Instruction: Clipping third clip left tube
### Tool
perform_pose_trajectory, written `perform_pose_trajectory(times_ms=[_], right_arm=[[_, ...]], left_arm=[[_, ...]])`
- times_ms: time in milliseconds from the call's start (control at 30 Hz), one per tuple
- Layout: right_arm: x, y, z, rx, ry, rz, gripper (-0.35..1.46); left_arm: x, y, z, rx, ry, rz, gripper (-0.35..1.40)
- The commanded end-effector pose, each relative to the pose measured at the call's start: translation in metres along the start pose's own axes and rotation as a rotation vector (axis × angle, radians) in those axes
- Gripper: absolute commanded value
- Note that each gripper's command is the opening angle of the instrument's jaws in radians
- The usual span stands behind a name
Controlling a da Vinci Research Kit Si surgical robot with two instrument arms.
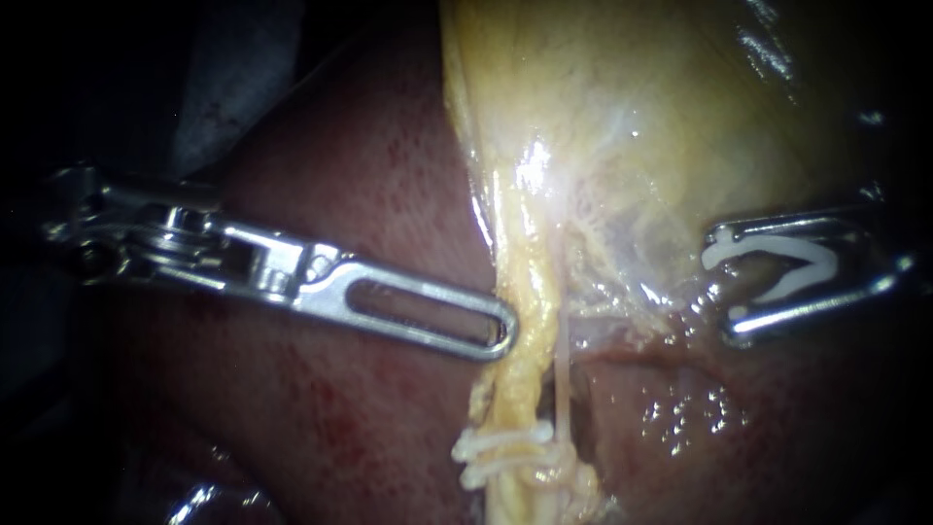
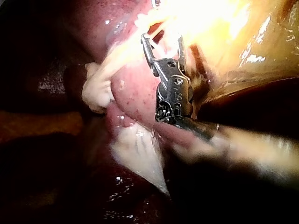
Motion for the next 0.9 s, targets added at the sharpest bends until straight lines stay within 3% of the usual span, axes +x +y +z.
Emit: perform_pose_trajectory(times_ms=[33, 267, 500, 900], right_arm=[[0.0, 0.0, 0.0, -0.001, 0.0, 0.0, 0.59], [-0.0005, 0.0, 0.0006, -0.007, 0.002, -0.003, 0.59], [-0.0021, -0.0001, 0.0028, 0.004, -0.006, -0.014, 0.59], [-0.0031, -0.0002, 0.0054, 0.016, -0.015, -0.024, 0.59]], left_arm=[[0.0, -0.0001, -0.0001, 0.0, 0.0, 0.0, -0.35], [0.0, -0.0008, -0.0007, 0.005, 0.004, -0.003, -0.35], [0.0005, -0.002, -0.0027, 0.012, 0.006, -0.006, -0.35], [0.0011, -0.0044, -0.0062, 0.014, -0.007, -0.015, -0.35]])
